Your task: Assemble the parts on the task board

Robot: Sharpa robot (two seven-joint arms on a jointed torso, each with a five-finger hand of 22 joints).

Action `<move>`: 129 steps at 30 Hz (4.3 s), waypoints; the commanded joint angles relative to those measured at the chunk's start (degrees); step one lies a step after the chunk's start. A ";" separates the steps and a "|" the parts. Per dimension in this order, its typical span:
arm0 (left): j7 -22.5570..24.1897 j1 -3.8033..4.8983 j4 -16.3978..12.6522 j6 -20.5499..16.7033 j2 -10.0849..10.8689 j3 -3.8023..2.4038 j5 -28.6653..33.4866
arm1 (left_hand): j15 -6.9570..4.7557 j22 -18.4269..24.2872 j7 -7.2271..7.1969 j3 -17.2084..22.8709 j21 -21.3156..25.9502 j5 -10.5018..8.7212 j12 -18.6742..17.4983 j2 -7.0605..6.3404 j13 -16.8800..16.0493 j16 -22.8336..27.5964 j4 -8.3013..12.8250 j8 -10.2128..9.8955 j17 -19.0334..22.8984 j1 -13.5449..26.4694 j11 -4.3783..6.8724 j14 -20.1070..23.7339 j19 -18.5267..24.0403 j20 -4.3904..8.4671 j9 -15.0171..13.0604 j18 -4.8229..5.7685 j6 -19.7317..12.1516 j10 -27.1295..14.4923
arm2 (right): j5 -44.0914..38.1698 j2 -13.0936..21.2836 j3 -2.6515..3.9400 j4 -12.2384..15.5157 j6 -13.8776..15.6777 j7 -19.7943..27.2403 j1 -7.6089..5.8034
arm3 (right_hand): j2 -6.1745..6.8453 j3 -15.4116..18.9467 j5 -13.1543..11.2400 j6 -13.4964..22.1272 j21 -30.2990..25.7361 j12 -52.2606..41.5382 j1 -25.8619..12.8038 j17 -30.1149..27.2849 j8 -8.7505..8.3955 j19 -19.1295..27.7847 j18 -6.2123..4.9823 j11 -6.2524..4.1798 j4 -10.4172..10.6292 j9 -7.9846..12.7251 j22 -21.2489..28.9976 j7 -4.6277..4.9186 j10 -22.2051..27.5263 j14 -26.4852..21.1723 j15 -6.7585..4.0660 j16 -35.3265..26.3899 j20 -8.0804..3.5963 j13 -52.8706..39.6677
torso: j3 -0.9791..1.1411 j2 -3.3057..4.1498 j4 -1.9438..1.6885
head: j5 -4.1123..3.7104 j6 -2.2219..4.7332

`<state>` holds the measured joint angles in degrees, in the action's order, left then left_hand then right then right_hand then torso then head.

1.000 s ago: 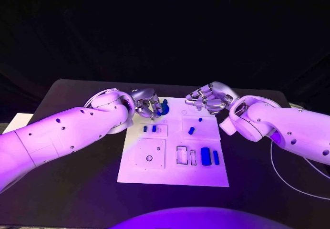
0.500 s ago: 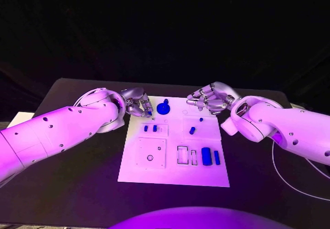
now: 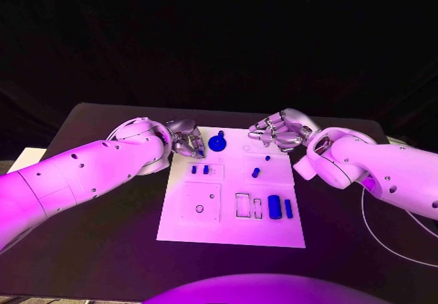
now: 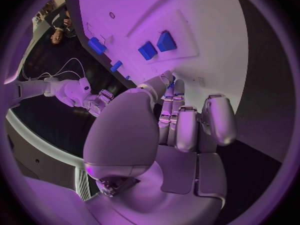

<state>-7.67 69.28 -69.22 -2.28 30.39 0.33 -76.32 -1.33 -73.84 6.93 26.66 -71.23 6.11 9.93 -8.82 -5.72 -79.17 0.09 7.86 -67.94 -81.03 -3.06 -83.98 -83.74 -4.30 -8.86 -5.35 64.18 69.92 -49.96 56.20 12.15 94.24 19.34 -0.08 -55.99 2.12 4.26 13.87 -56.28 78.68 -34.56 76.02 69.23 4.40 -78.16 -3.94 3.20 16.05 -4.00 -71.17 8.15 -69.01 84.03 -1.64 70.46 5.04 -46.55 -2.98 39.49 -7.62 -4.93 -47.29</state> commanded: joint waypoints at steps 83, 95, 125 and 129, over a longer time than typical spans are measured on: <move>15.73 1.28 -3.95 -11.86 8.66 -0.37 45.56 | 2.30 16.50 2.92 3.51 22.42 0.07 -3.35 0.86 1.35 12.83 0.78 -3.27 22.48 0.89 -3.04 8.42 10.62 -2.32 3.66 -3.46 -4.29 -5.65 | -38.66 0.73 0.04 -3.32 -6.33 -10.61 -0.13 | 0.63 -7.57 -2.98 -4.95 -2.25 24.86 15.84 -7.47 0.91 0.73 -1.02 0.58 -5.18 -0.06 2.50 -0.25 3.68 1.27 0.79 -7.86 0.19 27.54 | -0.13 -0.69 -0.56 | -0.82 0.31; 30.10 0.05 -12.26 -15.67 14.27 -0.29 88.14 | 1.57 19.56 1.97 -0.32 26.88 0.39 1.60 1.83 -0.26 13.59 -0.68 -1.43 25.01 3.14 -1.77 9.98 12.28 -1.85 3.43 -4.08 -2.52 -3.17 | -57.84 -0.64 0.04 -0.80 -11.26 -17.64 0.06 | 3.61 -12.15 -7.53 -6.78 -2.54 28.51 14.80 -8.26 -0.11 0.85 -1.08 0.14 -2.91 0.05 2.72 -1.52 2.64 1.16 -0.43 -8.28 -0.68 34.26 | -0.53 -0.89 -0.99 | -2.66 0.43; 30.69 -0.13 -17.24 -14.30 17.64 -0.15 88.95 | 1.63 23.00 2.04 -2.04 31.55 0.50 3.37 2.34 -0.82 14.70 -0.41 -0.90 27.83 2.83 -1.84 11.33 15.15 -1.83 3.56 -4.71 -2.87 -4.41 | -59.54 -2.89 0.01 -2.42 -17.72 -18.55 1.99 | 5.19 -17.08 -8.70 -7.70 -3.95 30.48 13.46 -10.12 -0.59 1.43 -1.33 -0.41 -1.04 0.04 4.23 -2.29 3.35 1.02 -1.42 -10.05 -1.78 40.04 | -0.78 -0.98 -1.18 | -3.26 -0.03; 30.38 -0.13 -17.53 -14.29 17.67 -0.11 88.76 | 1.65 23.32 2.07 -2.13 31.97 0.53 3.50 2.44 -0.85 14.94 -0.39 -0.88 28.28 2.77 -1.86 11.57 15.40 -1.85 3.58 -4.77 -2.95 -4.57 | -58.78 -3.53 0.00 -3.11 -17.94 -18.35 2.09 | 4.74 -18.52 -9.32 -7.90 -4.00 30.49 13.76 -10.16 -0.58 1.35 -1.32 -0.38 -1.17 0.02 4.22 -2.27 3.08 1.06 -1.47 -10.08 -1.83 40.81 | -0.80 -0.96 -1.14 | -3.14 -0.04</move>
<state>22.21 69.13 -86.47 -17.23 48.06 0.24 12.63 0.22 -50.59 8.77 24.90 -39.48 6.39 13.28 -6.80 -6.49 -64.55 -0.38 6.60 -39.77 -78.23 -5.00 -72.82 -68.68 -6.25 -5.34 -9.54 61.30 65.72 -108.70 52.84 12.15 91.32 2.57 -18.61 -53.99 7.38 -13.94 4.75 -63.75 74.99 -4.38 89.31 59.11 4.06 -76.84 -4.85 2.71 14.91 -4.03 -67.03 5.83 -65.68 84.03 -2.89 60.57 3.69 -5.89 -3.77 38.52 -8.80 -8.19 -47.33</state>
